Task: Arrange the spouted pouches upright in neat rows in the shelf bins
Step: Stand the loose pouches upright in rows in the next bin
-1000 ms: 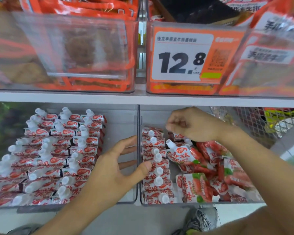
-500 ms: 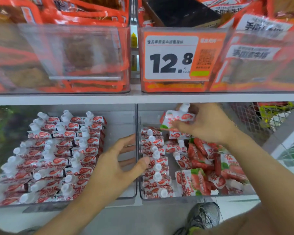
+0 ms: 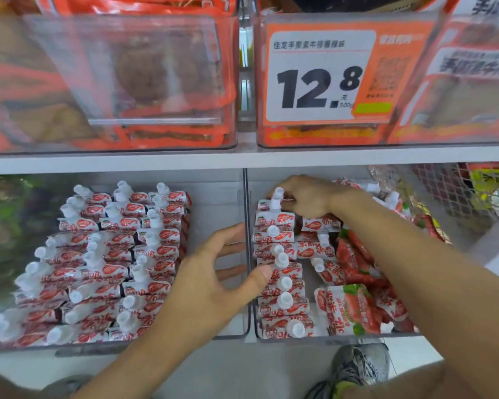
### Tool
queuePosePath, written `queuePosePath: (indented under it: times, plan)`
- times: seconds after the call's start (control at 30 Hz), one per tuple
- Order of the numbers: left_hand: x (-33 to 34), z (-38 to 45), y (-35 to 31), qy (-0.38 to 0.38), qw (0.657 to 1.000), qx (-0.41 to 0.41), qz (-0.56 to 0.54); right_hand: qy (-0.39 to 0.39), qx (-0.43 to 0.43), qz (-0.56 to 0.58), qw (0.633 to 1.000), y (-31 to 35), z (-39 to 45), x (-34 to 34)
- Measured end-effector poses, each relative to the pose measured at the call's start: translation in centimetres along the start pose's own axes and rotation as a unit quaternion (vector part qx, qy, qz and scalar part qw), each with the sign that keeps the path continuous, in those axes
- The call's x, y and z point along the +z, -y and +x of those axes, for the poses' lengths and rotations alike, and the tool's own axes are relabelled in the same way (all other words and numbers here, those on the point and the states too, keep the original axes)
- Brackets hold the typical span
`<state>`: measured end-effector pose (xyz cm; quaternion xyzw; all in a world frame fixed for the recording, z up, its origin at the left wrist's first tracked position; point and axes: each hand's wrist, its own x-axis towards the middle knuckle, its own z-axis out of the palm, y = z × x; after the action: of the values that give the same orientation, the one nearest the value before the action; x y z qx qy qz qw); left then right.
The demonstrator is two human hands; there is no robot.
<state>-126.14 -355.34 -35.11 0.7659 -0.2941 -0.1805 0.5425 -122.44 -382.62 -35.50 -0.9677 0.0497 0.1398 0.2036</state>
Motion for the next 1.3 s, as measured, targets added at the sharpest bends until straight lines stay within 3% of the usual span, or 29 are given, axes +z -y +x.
queuePosePath:
  times: [0.2,0.33,0.4,0.6,0.9,1.0,1.17,1.3]
  plan:
    - [0.0,0.1,-0.2,0.002,1.000,0.002,0.001,0.036,-0.010,0.032,0.999,0.1,0.0,-0.3]
    - [-0.1,0.1,0.0,0.005,1.000,0.001,-0.001,-0.048,0.022,0.077,0.996,-0.4,-2.4,-2.4]
    - [0.0,0.0,0.0,0.005,1.000,0.003,-0.002,-0.079,0.021,0.040,0.996,-0.6,-4.1,-3.0]
    - [0.1,0.1,0.0,-0.002,1.000,0.002,-0.006,-0.020,0.035,-0.151,0.988,-0.9,-7.2,-1.4]
    - [0.2,-0.1,-0.2,-0.003,1.000,0.005,-0.009,-0.019,0.012,-0.267,0.963,-0.9,-8.1,0.2]
    - [0.2,0.0,-0.1,-0.004,1.000,0.005,-0.013,-0.062,-0.032,-0.209,0.975,-1.8,-8.4,0.3]
    - [0.4,0.1,-0.1,-0.012,1.000,0.008,-0.021,-0.144,-0.019,-0.126,0.981,-2.1,-8.7,0.5]
    - [0.3,0.0,-0.1,-0.009,1.000,0.005,-0.024,-0.283,-0.025,-0.087,0.955,-1.6,-8.9,-0.6]
